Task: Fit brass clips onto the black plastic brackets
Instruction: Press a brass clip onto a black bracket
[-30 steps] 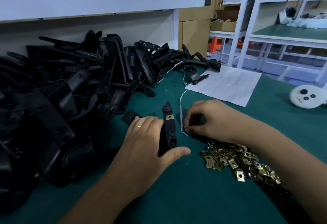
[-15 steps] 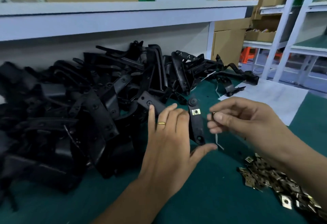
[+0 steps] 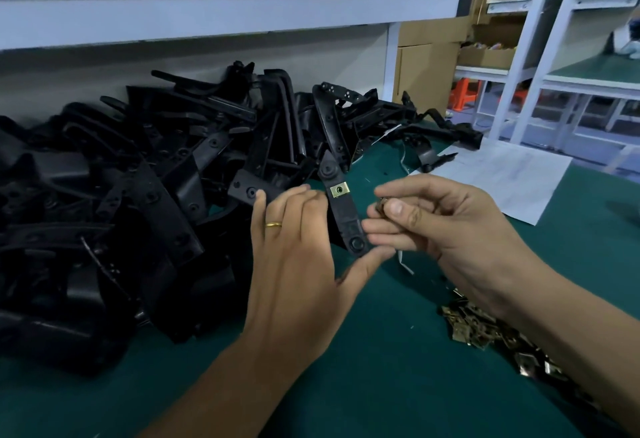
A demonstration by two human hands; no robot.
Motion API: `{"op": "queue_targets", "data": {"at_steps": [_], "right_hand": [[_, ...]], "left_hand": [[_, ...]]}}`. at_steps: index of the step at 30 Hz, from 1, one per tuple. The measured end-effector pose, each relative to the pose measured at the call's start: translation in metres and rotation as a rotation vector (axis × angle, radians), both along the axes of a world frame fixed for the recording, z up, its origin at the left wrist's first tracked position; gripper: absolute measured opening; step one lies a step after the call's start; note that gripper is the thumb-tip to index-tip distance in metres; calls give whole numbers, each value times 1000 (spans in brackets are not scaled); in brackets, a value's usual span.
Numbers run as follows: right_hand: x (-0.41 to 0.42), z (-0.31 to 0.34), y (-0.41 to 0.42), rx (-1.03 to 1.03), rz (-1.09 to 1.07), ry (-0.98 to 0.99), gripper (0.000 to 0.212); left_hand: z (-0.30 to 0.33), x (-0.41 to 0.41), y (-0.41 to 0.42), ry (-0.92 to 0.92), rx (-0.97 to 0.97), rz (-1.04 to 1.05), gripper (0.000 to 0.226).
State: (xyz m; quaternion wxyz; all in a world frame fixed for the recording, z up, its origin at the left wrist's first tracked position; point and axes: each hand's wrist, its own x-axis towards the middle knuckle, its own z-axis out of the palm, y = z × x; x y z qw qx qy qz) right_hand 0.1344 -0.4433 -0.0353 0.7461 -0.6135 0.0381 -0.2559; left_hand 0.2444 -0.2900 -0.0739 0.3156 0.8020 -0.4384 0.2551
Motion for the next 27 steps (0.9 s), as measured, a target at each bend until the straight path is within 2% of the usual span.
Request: {"op": "queue_targets", "data": {"at_steps": [7, 12, 18, 27], "right_hand": [[-2, 4, 1, -93, -55, 81, 17], [-3, -1, -3, -175, -51, 86, 11], [-3, -2, -6, -327, -11, 104, 18], [-7, 2, -8, -346, -14, 72, 18]], "left_hand": [[2, -1, -2, -45, -32, -38, 90], [1, -1, -1, -71, -32, -42, 85], [1, 2, -1, -23, -7, -27, 79], [3, 1, 0, 10, 2, -40, 78]]}}
